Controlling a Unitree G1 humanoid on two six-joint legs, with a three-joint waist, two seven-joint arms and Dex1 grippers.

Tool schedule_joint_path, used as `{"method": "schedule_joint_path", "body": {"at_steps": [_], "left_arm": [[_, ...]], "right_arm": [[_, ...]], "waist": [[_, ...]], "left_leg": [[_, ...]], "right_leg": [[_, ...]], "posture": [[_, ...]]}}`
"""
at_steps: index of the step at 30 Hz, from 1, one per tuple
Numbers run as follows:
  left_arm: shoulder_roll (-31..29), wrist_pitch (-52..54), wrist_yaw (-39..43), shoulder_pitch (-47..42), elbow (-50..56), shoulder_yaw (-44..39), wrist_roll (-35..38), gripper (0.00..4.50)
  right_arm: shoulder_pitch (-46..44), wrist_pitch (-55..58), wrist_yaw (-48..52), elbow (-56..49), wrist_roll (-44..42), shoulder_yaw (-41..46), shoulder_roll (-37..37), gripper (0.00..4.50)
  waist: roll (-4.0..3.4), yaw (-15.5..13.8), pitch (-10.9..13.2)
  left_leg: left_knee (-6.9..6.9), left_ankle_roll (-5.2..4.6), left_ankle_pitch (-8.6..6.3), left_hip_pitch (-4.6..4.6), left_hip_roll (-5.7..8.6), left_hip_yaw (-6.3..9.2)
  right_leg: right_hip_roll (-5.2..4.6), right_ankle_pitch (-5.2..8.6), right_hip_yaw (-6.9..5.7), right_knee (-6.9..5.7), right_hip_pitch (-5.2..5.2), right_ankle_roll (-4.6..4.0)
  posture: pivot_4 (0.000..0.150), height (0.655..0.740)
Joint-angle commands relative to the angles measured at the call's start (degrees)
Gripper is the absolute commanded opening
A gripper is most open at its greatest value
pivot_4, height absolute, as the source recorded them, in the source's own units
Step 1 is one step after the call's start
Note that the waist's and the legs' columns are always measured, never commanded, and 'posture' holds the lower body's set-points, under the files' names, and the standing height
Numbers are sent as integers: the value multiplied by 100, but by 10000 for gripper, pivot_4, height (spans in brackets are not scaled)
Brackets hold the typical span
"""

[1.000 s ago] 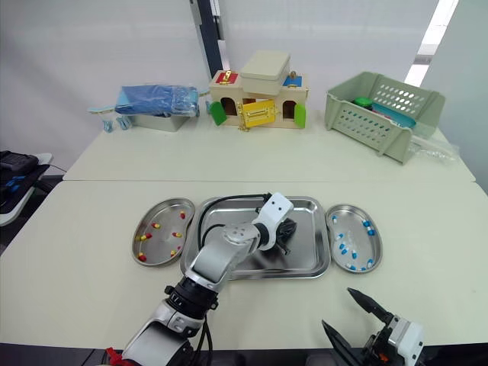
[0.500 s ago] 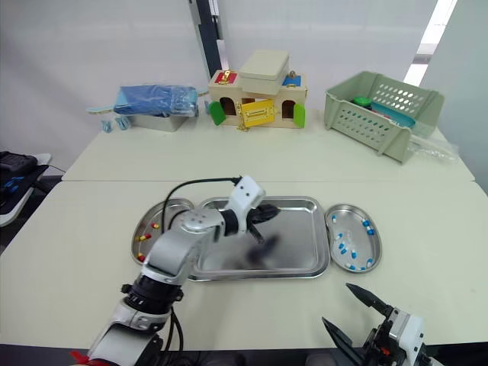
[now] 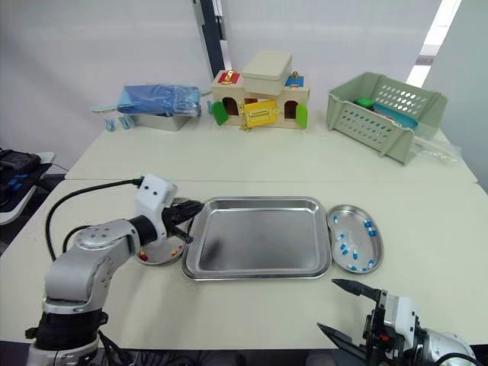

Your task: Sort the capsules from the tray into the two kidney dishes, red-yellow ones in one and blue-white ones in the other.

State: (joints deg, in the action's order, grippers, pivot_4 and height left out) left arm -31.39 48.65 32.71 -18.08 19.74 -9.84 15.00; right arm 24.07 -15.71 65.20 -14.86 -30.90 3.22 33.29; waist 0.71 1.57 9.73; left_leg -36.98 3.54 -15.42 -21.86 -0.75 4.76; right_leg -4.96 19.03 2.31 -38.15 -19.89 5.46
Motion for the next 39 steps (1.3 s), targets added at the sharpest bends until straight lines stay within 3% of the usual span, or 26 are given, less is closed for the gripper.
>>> {"method": "schedule_joint_path", "body": {"at_steps": [1, 18, 21, 32, 35, 39], "left_arm": [[-119, 72, -263, 173, 312, -428, 47, 309], [-291, 229, -691, 640, 128, -732, 100, 309], [-246, 260, -749, 600, 65, -783, 167, 7882], [-359, 384, -739, 545, 4, -739, 290, 43673], [-524, 339, -471, 588, 26, -793, 431, 44676], [-1164, -93, 317, 1003, -150, -1188, 609, 44676]], "right_arm": [[-123, 85, 177, 34, -190, 68, 56, 45000], [-361, 365, 314, 91, -174, 52, -51, 45000], [-347, 382, 293, 58, -166, 76, -60, 45000], [-306, 512, 149, -131, -142, 138, 10, 45000], [-314, 858, 149, -337, -5, 176, 398, 45000], [-498, 2031, -334, -822, -431, 579, 1011, 45000]], "waist": [[0, 1, 0], [1, 1, -1], [1, 0, -1], [1, 1, -1], [0, 2, 0], [1, 30, -1]], "left_leg": [[0, 0, 0, 0, 0, 0], [0, 0, 0, 0, 0, -1], [0, 0, 0, 0, 0, -1], [1, 0, 0, 0, 0, -1], [1, 0, 0, 0, 0, -1], [3, 0, 0, 0, -1, -2]], "right_leg": [[0, 0, 0, 0, 0, 0], [0, 0, 0, -1, -1, 0], [0, 0, 0, -1, -1, 0], [0, 0, 0, -1, -2, 0], [0, 0, 0, -2, -2, 0], [1, 0, 3, -6, -9, 0]], "posture": [[1500, 7400], [1500, 7400], [1500, 7400], [1500, 7400], [1500, 7400], [1500, 7400]]}}
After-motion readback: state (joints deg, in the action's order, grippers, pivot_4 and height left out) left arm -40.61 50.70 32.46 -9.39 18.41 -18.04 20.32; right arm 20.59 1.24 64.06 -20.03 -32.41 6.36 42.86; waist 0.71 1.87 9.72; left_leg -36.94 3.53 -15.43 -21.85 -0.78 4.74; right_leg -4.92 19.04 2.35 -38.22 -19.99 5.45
